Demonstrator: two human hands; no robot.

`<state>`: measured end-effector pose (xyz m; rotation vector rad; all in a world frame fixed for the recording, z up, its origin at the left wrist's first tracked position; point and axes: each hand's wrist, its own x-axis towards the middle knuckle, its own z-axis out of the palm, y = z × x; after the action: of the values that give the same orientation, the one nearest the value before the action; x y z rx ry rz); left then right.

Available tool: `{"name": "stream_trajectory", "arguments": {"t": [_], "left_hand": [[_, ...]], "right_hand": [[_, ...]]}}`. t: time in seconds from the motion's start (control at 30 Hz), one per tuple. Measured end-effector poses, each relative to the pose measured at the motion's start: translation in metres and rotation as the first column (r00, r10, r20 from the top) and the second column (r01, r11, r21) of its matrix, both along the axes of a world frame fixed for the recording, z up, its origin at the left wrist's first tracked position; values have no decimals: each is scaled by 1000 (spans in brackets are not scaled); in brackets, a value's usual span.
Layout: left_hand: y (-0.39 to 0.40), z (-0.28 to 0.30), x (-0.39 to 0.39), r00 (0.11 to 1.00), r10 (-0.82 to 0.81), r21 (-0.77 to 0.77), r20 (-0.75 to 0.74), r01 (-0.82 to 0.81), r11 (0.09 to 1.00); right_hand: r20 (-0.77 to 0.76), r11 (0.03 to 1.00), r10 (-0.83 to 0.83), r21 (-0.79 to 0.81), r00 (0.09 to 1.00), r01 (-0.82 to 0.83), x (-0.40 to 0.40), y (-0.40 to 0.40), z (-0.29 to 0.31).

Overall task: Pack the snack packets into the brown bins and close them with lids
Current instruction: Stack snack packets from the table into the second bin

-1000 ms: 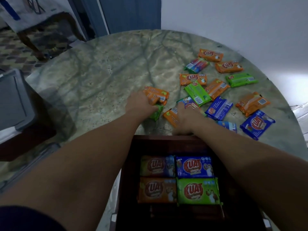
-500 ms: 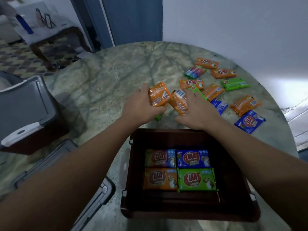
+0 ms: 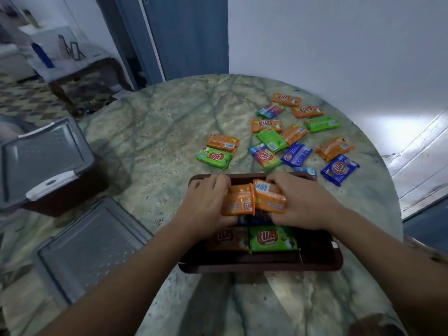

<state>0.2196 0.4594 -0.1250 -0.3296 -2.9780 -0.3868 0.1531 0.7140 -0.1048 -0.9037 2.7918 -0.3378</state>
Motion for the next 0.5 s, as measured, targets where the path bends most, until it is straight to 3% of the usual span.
{"name": "stream_trajectory", "arguments": {"t": [0.07, 0.27, 0.5], "left_hand": [[2, -4, 3, 995, -77, -82, 67, 82, 993], [4, -14, -1, 987, -123, -224, 100, 142, 964], [4, -8, -6, 988, -48, -203, 146, 78, 976]], "right_hand": [[43, 998, 29, 60, 999, -32, 1, 5, -3], [-105, 929, 202, 334, 974, -156, -2, 5, -22], [-124, 933, 190, 333, 974, -139, -5, 4, -25]]}}
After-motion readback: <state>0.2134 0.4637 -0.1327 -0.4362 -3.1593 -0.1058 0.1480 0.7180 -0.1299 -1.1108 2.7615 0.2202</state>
